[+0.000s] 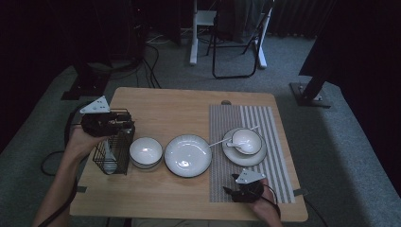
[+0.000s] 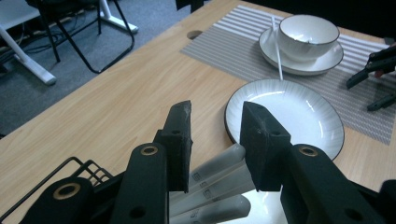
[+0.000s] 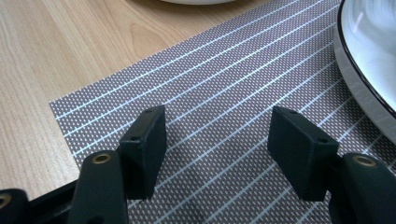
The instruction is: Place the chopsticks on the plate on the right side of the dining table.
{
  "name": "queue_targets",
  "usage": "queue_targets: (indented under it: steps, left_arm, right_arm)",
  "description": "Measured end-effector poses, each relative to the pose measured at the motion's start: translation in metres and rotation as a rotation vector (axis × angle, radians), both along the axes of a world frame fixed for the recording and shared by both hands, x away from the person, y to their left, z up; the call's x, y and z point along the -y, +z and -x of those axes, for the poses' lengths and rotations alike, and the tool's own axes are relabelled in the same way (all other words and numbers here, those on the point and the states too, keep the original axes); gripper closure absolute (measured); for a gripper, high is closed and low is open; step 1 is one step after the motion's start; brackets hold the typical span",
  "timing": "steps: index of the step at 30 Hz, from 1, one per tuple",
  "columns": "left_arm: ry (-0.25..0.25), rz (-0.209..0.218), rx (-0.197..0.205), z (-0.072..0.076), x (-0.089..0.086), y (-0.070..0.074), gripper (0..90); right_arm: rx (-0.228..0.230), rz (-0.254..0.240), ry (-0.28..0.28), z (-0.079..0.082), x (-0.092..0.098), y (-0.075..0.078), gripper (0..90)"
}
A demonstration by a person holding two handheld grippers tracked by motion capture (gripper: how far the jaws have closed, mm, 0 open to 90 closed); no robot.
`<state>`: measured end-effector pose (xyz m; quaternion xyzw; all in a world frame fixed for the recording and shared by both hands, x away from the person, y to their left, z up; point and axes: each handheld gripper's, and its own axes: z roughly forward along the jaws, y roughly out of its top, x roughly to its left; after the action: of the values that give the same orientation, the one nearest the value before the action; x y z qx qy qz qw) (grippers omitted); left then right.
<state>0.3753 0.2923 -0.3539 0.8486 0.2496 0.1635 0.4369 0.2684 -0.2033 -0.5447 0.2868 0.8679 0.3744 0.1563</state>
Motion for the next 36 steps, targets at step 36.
queue_targets:
  steps: [36]
  left_arm:
    - [0.163, -0.092, -0.044, -0.044, -0.002, -0.026, 69.3]
  right_arm:
    - [0.007, -0.005, -0.005, 0.0, 0.002, 0.001, 37.3]
